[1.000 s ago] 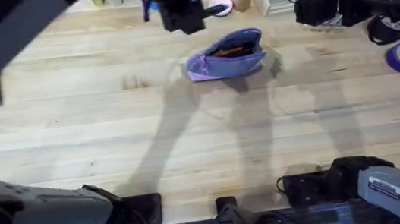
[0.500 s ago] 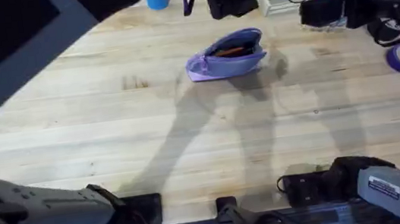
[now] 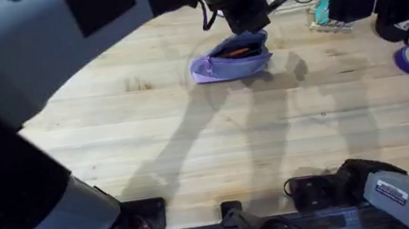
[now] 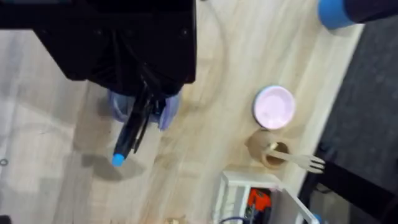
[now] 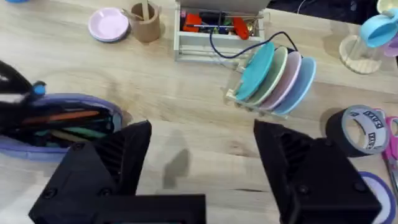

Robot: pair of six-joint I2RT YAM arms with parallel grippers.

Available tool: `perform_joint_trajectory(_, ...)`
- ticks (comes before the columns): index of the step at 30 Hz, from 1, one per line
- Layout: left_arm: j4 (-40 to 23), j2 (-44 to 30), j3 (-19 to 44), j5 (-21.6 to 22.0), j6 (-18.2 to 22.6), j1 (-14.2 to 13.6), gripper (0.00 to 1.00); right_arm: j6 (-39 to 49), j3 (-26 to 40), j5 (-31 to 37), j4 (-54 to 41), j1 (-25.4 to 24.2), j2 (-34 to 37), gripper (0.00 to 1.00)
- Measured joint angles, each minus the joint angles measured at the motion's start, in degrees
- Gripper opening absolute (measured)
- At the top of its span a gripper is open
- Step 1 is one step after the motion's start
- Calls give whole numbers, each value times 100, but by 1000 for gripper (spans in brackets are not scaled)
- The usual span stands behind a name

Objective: Unzip the bag, pick up the pens from the table one at a time and place them inside, then zip the bag closed.

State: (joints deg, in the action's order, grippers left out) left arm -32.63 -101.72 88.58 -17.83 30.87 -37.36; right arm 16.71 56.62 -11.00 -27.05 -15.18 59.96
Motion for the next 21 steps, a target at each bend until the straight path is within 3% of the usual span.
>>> perform_joint_trajectory(12,-912,-428,7,-61,-205,0,42,0,0,0,-6,0,0,995)
perform_joint_trajectory(13,-1010,-515,7,-21,-165,0,42,0,0,0,-6,0,0,996)
perform_joint_trajectory(14,-1310,-816,7,363,74,0,42,0,0,0,-6,0,0,995)
perform_joint_trajectory(21,-1262,-826,9,774,197,11,81,0,0,0,-6,0,0,995)
